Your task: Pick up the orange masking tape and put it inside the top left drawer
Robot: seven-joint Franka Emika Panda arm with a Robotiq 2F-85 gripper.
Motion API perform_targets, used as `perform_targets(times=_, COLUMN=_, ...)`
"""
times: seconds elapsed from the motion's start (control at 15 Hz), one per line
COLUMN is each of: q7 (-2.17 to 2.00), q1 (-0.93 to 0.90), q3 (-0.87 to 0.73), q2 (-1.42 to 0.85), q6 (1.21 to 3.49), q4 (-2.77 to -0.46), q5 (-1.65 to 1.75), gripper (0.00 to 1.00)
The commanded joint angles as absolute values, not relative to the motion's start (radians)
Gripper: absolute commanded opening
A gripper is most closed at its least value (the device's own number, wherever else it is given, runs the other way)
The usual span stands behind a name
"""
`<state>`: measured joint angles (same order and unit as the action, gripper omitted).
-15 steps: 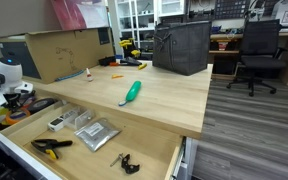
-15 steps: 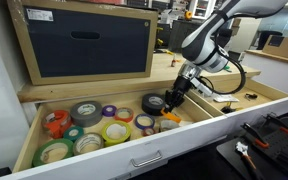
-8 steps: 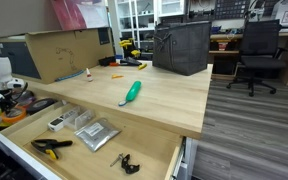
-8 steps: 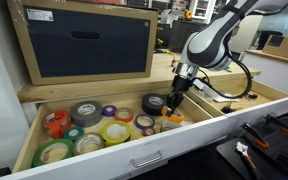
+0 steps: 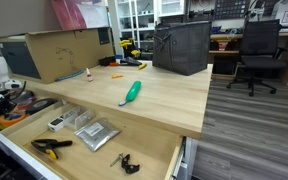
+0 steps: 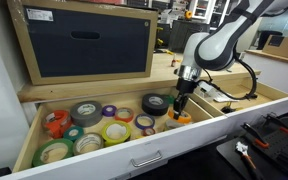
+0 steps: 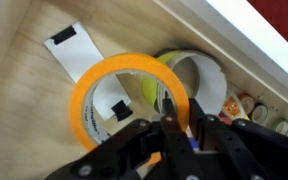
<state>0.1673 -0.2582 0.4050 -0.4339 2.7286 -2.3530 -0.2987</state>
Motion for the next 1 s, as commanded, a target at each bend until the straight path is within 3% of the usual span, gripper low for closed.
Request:
perform_targets(times=0.0, q7=0.143, q1=-0.239, q3=0.417, q2=-0.388, q6=2.665, q4=-2.394, q5=-0.279, gripper=0.05)
perform_targets(times=0.93, q7=0.432, q1=-0.031, q3=0.703, q2=-0.503, q6=2.719, q4=-2.304, q5=-0.64, gripper=0.05)
